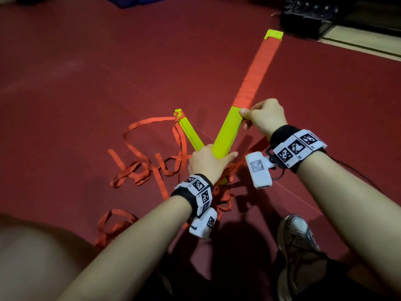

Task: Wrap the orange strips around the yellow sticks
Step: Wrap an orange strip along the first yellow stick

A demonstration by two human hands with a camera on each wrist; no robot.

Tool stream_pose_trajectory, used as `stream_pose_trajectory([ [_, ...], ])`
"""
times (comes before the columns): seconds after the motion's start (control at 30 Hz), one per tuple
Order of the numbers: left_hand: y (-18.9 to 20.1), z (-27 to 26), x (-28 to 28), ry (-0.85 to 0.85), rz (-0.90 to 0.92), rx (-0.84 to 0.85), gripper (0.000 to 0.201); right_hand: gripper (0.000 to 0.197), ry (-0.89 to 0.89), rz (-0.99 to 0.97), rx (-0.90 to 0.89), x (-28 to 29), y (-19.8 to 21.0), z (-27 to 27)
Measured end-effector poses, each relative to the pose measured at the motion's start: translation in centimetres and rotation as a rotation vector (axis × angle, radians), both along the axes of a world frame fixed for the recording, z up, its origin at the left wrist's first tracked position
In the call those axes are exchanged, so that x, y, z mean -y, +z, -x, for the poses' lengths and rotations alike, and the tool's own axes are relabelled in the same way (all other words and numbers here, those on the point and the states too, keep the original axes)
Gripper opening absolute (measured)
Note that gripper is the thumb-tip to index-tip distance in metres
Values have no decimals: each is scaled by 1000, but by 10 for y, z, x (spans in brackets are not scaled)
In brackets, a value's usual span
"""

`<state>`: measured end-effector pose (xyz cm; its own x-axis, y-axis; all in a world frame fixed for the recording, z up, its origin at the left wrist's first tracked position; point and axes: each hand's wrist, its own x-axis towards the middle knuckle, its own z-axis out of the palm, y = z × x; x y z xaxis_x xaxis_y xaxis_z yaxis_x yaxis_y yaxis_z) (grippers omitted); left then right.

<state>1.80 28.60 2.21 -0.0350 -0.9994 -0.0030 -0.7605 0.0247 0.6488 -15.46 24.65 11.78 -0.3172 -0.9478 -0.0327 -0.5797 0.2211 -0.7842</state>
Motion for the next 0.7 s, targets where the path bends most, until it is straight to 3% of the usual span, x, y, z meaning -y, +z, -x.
stream_pose_trajectory([
  [0.07,0,0,1,-126,-77,-160,69,29,-17,16,95,2,2,0],
  [0.13,4,3,-5,-273,-293,-534,59,22,10,17,254,4,2,1],
  [0.2,7,9,-12,-292,-579,-887,42,20,91,3,310,4,1,1],
  [0.3,15,22,-24,-220,-770,-1075,18,28,167,0,231,2,-2,-3],
  [0.4,13,29,-26,-145,-684,-978,2,27,150,1,134,1,-3,-2],
  [0.47,6,27,-22,-111,-569,-844,14,27,100,16,31,0,-3,0],
  [0.53,2,23,-18,-100,-381,-601,26,23,61,18,-32,-3,-1,0],
  [0.63,6,19,-18,-28,-230,-191,42,21,19,-15,4,-4,-4,-5],
  [0.7,8,19,-18,-18,-184,-117,40,31,33,-49,53,-5,-4,-11],
])
